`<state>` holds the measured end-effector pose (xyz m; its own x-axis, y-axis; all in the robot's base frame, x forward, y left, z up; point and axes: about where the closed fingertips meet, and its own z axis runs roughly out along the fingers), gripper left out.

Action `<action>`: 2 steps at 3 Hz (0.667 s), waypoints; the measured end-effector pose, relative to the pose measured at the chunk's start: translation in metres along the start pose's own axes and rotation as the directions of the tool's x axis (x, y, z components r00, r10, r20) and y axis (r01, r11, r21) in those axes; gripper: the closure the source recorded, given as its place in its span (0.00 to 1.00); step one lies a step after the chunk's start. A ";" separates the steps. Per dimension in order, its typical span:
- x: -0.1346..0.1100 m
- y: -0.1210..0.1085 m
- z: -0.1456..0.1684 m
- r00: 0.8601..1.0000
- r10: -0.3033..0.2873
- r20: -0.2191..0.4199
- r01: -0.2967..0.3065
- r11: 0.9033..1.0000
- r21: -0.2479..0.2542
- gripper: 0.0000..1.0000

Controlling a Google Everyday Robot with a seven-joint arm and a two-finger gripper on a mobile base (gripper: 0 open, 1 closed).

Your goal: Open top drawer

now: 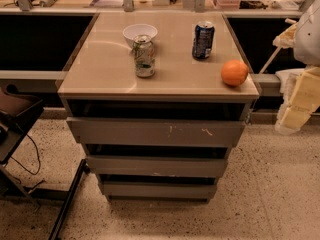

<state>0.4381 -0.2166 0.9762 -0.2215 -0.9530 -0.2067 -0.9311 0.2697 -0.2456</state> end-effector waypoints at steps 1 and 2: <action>0.000 0.000 0.000 1.000 0.000 0.000 0.000 1.000 0.000 0.00; -0.002 0.003 -0.002 1.000 -0.005 -0.013 0.005 1.000 0.000 0.00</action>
Offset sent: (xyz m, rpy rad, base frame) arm -0.0073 0.0044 -0.0016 -0.0320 0.0328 0.0034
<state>0.4354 -0.2139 0.9781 -0.2211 -0.9560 -0.1930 -0.9320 0.2654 -0.2467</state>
